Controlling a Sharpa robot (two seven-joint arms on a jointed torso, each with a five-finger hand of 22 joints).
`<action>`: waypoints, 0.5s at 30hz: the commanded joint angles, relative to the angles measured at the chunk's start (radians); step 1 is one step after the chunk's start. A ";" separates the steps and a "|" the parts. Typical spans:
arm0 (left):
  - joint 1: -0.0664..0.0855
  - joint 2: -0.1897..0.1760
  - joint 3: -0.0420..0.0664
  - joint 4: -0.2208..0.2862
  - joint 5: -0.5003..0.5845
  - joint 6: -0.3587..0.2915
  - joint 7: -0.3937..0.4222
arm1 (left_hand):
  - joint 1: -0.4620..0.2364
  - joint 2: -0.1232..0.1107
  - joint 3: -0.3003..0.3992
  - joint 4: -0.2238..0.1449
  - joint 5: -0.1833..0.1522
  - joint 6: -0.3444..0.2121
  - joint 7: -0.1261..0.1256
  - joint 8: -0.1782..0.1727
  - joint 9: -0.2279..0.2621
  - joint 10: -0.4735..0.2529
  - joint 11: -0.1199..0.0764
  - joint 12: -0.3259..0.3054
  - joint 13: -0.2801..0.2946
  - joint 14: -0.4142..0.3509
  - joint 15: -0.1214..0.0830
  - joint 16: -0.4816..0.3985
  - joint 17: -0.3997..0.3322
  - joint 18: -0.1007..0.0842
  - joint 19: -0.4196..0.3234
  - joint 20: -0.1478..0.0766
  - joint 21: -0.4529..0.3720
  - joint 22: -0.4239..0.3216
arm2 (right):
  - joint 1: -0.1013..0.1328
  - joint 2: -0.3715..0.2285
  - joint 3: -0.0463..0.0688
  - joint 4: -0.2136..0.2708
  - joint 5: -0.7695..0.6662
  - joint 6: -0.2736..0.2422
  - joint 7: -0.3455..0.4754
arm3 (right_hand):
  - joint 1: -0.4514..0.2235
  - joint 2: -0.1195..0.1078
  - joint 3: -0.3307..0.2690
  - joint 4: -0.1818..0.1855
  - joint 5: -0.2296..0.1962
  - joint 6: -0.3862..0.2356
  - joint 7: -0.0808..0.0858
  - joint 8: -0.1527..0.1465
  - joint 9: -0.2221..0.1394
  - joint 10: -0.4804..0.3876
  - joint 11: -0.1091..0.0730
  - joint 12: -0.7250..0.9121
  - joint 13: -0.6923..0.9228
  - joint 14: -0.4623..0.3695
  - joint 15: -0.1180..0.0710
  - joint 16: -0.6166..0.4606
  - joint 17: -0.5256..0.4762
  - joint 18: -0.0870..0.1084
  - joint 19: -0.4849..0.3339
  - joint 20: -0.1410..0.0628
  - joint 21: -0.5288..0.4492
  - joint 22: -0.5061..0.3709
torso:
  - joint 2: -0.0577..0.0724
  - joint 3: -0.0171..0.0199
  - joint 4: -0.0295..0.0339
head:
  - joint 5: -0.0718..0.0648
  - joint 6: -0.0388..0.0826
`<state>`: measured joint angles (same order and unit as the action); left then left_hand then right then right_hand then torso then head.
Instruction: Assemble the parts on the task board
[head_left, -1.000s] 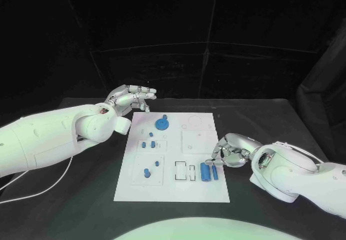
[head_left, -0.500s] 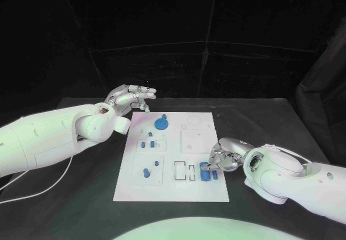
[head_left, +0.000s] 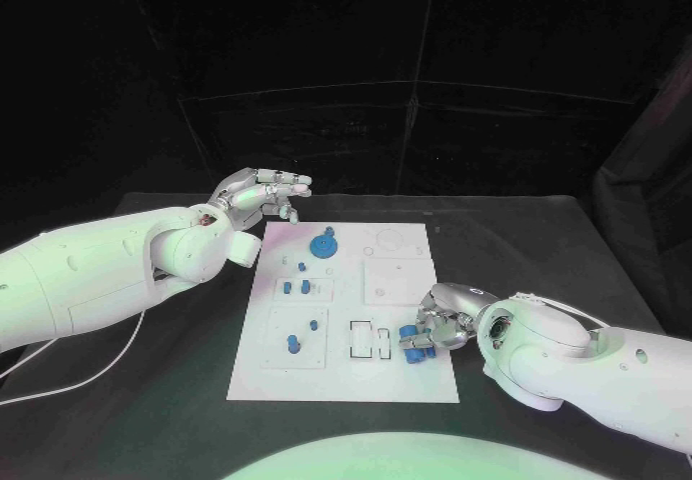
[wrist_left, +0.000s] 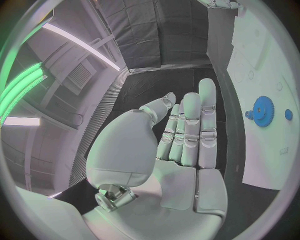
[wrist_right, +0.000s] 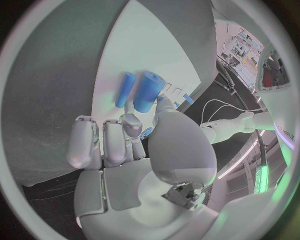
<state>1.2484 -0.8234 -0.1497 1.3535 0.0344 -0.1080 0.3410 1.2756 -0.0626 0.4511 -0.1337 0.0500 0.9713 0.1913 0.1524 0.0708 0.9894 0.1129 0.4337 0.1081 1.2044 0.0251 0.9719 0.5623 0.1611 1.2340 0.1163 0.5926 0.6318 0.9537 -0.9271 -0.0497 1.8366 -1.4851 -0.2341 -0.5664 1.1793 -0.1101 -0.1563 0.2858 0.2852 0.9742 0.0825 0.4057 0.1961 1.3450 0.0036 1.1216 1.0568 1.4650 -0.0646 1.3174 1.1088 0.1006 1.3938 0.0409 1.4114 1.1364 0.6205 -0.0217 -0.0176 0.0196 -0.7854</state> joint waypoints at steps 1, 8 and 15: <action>0.001 -0.002 0.001 0.003 -0.002 0.019 -0.005 | -0.005 0.000 -0.006 0.001 -0.001 -0.010 0.002 0.006 -0.001 -0.011 0.002 0.004 -0.001 -0.008 -0.001 0.006 -0.002 0.019 -0.004 0.002 -0.003 0.000 | -0.003 0.007 0.000 -0.005 -0.033 0.030 -0.024 | 0.006 0.003 -0.002 0.004 -0.003 -0.006 0.000 0.003 0.002 0.001 0.000 0.000 -0.001 0.035 -0.003 0.003 0.001 -0.018 0.004 0.002 0.001 0.000 | 0.000 -0.0002 -0.0004 | 0.002 -0.001; 0.002 -0.006 0.001 0.006 -0.002 0.027 -0.014 | -0.004 0.000 -0.007 0.000 -0.001 -0.011 0.002 0.006 -0.001 -0.012 0.002 0.004 -0.001 -0.008 -0.001 0.006 -0.002 0.019 -0.004 0.002 -0.004 0.000 | -0.015 0.027 0.000 -0.018 -0.050 0.032 -0.040 | 0.025 0.022 -0.001 -0.002 0.004 -0.008 -0.003 0.022 0.011 0.002 -0.003 0.001 0.009 0.036 -0.004 0.008 0.010 -0.020 0.006 0.001 0.005 0.008 | 0.001 -0.0001 0.0007 | 0.001 -0.004; 0.002 -0.010 0.001 0.008 -0.007 0.031 -0.018 | -0.003 0.000 -0.008 -0.001 -0.001 -0.014 0.003 0.006 -0.002 -0.015 0.003 0.005 -0.001 -0.010 -0.001 0.006 -0.003 0.019 -0.005 0.002 -0.004 -0.001 | -0.018 0.031 0.000 -0.018 -0.044 0.003 -0.048 | 0.048 0.053 -0.001 -0.007 0.046 -0.003 -0.008 0.047 0.025 0.008 -0.007 0.003 0.022 0.038 -0.008 0.016 0.025 -0.020 0.007 -0.002 0.008 0.014 | -0.001 0.0000 -0.0007 | 0.002 -0.006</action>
<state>1.2484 -0.8326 -0.1497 1.3589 0.0335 -0.0955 0.3251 1.2756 -0.0626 0.4483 -0.1365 0.0500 0.9610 0.1943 0.1552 0.0708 0.9790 0.1162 0.4336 0.1081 1.2044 0.0251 0.9719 0.5604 0.1611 1.2340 0.1163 0.5926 0.6317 0.9415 -0.8966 -0.0436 1.8223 -1.5270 -0.2328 -0.5909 1.2195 -0.0699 -0.1579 0.2870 0.3264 0.9706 0.0783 0.4488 0.2183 1.3491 -0.0005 1.1216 1.0778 1.4649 -0.0646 1.3294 1.1322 0.1007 1.3938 0.0409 1.4163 1.1502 0.6209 -0.0221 -0.0176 0.0207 -0.7912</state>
